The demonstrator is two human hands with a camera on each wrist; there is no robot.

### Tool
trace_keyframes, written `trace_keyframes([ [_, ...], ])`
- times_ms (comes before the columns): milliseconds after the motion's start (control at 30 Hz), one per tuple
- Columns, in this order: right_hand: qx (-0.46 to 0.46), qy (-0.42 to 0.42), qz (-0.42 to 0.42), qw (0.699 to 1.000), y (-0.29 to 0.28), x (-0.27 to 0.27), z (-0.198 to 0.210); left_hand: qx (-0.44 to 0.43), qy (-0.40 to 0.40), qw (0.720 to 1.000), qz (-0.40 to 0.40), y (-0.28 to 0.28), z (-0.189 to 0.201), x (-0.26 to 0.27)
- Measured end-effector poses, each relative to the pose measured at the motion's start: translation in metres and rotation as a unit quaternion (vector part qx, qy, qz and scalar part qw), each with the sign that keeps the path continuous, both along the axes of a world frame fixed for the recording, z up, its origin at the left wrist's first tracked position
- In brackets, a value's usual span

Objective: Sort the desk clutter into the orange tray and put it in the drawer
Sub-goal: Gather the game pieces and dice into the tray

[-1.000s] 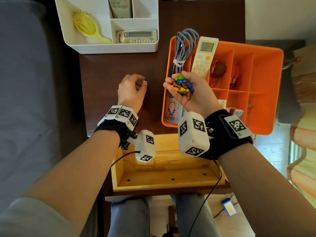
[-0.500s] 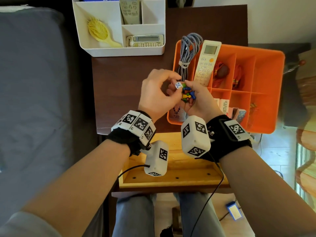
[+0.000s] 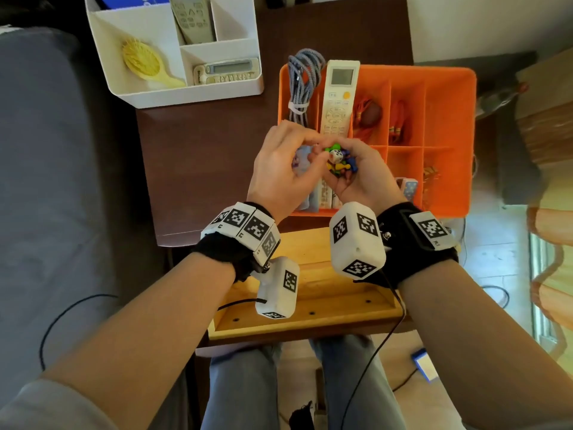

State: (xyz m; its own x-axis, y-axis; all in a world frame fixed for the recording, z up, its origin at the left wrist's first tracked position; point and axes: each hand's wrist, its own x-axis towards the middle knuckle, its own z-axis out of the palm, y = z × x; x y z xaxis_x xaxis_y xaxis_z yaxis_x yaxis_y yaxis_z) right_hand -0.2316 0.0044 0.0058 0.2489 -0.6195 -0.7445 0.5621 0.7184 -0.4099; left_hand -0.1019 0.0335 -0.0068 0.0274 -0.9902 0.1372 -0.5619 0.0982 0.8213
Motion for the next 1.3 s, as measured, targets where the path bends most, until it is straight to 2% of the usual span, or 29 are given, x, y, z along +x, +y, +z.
trace_keyframes([
  [267,0.015,0.021,-0.074,0.997,-0.015,-0.063,0.005,0.055,0.013,0.998,-0.007,-0.022,-0.012,-0.047],
  [567,0.026,0.002,-0.239,0.971,-0.033,-0.131,-0.01,0.14,-0.011,0.99,0.01,-0.043,-0.032,-0.111],
  [933,0.097,-0.005,-0.305,0.947,-0.061,-0.139,-0.009,0.203,-0.052,0.976,0.066,-0.064,-0.04,-0.129],
  [1133,0.097,0.025,-0.286,0.953,-0.063,-0.135,-0.01,0.223,-0.092,0.968,0.069,-0.066,-0.04,-0.128],
  [1300,0.072,0.048,-0.261,0.961,-0.057,-0.133,-0.012,0.209,-0.094,0.971,0.067,-0.065,-0.041,-0.128],
])
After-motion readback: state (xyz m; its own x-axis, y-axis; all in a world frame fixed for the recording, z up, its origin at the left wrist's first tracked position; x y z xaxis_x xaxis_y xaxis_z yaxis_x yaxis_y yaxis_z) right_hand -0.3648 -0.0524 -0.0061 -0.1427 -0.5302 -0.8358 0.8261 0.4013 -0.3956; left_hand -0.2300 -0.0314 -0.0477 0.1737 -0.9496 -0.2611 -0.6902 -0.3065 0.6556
